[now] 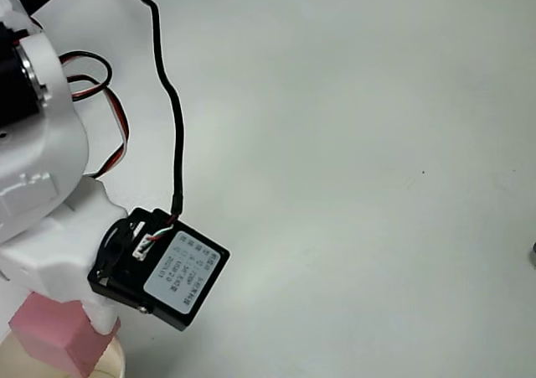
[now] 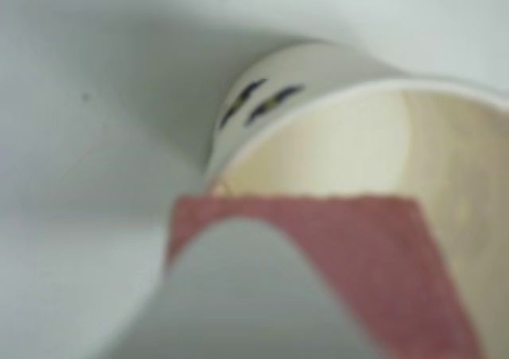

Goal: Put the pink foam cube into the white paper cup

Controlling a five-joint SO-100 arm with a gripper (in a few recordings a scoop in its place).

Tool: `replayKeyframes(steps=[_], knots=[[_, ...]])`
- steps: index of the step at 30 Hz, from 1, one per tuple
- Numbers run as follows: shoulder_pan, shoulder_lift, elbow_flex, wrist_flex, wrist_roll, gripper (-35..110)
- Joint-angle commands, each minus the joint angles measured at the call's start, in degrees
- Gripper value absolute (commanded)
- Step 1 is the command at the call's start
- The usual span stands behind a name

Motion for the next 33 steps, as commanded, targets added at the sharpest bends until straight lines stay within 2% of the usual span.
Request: replayKeyframes(steps=[1, 18, 24, 33], knots=[[1.3, 2.2, -4.8, 1.2, -0.7, 12], [4.4, 0.4, -5.6, 1.3, -2.7, 12], [4.1, 0.6, -7.1, 1.3, -3.3, 35], [3.4, 0.4, -9.5, 1.3, -5.9, 41]])
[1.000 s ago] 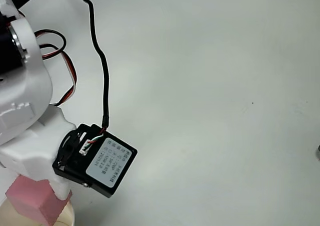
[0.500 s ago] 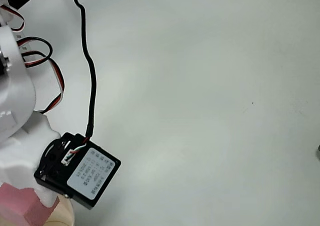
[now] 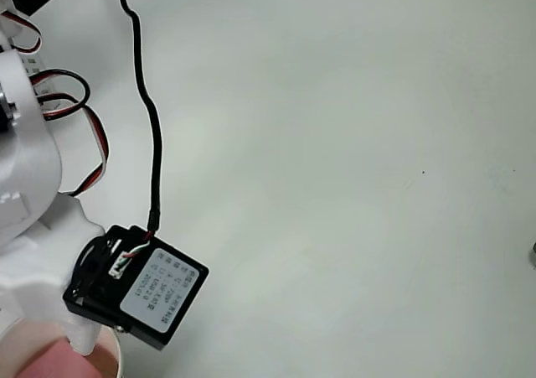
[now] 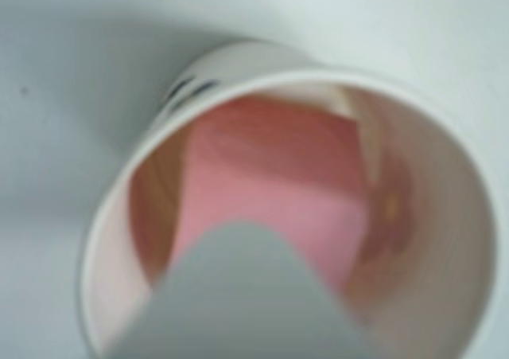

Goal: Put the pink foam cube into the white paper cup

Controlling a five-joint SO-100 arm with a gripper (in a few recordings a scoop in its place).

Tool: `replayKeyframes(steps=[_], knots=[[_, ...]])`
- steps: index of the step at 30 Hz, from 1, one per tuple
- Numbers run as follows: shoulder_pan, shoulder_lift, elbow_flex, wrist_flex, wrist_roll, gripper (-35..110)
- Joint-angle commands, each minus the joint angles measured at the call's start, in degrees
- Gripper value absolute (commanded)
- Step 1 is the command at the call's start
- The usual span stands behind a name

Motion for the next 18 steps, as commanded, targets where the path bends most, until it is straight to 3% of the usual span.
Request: replayKeyframes(steps=[1, 8, 12, 18], knots=[[0.0, 2.6, -6.0, 1.3, -1.4, 41], [-6.2, 10.4, -4.5, 1.4, -1.6, 38], [-9.6, 19.9, 4.5, 1.4, 4.4, 36], [-18.0, 34.3, 16.5, 1.4, 13.7, 17]])
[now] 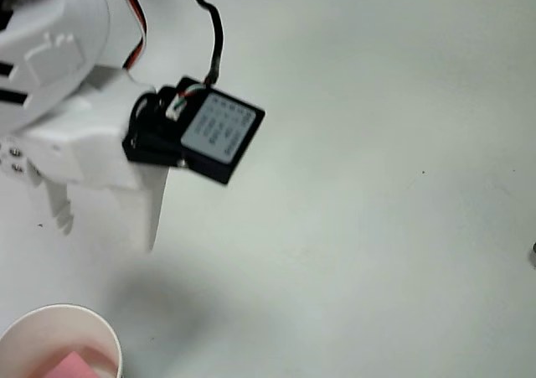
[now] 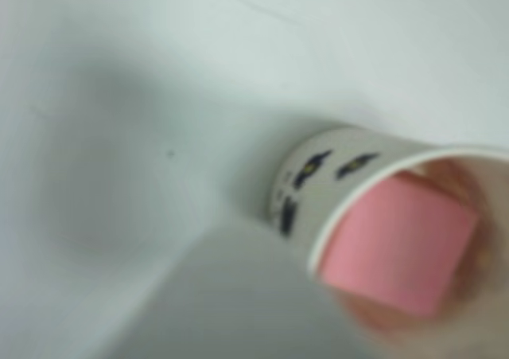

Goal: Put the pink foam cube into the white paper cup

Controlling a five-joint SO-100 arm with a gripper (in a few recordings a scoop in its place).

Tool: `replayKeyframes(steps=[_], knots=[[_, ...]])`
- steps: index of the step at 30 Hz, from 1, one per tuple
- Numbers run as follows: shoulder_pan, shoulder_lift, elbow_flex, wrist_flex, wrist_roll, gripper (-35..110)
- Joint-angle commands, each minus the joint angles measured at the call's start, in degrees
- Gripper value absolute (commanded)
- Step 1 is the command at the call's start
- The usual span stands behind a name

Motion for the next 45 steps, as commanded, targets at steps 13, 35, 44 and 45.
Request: replayKeyframes(steps=[13, 35, 44, 45], knots=[[-18.3, 43.9, 34.1, 1.2, 24.8, 0], [-22.4, 85.9, 82.4, -20.0, 30.2, 0], [-21.1, 93.3, 91.0, -30.6, 27.5, 0], [-21.1, 93.3, 91.1, -31.0, 27.3, 0]])
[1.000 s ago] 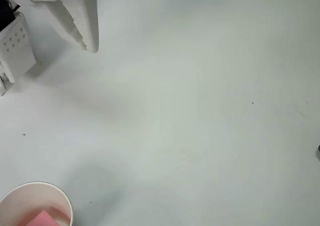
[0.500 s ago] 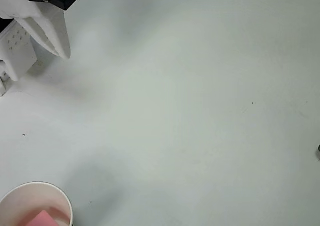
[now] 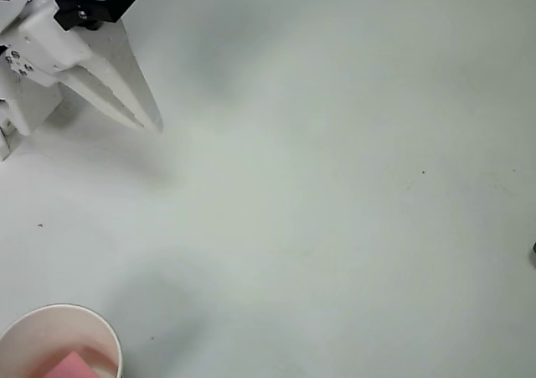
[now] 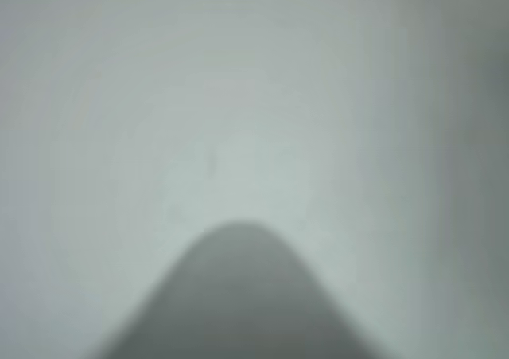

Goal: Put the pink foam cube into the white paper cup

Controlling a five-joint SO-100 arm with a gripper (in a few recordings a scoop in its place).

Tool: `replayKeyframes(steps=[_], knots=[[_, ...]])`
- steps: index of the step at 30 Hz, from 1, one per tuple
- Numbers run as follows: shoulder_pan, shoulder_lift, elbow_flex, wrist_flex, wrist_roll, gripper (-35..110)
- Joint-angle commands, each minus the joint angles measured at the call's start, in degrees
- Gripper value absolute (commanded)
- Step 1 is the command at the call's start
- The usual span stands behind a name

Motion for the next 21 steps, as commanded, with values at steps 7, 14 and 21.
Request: replayKeyframes(steps=[7, 14, 21], knots=[[0.0, 2.0, 2.9, -7.0, -2.3, 0], [1.0, 2.0, 9.6, -18.0, -3.7, 0], [1.7, 2.0, 11.5, -19.0, -4.7, 0]])
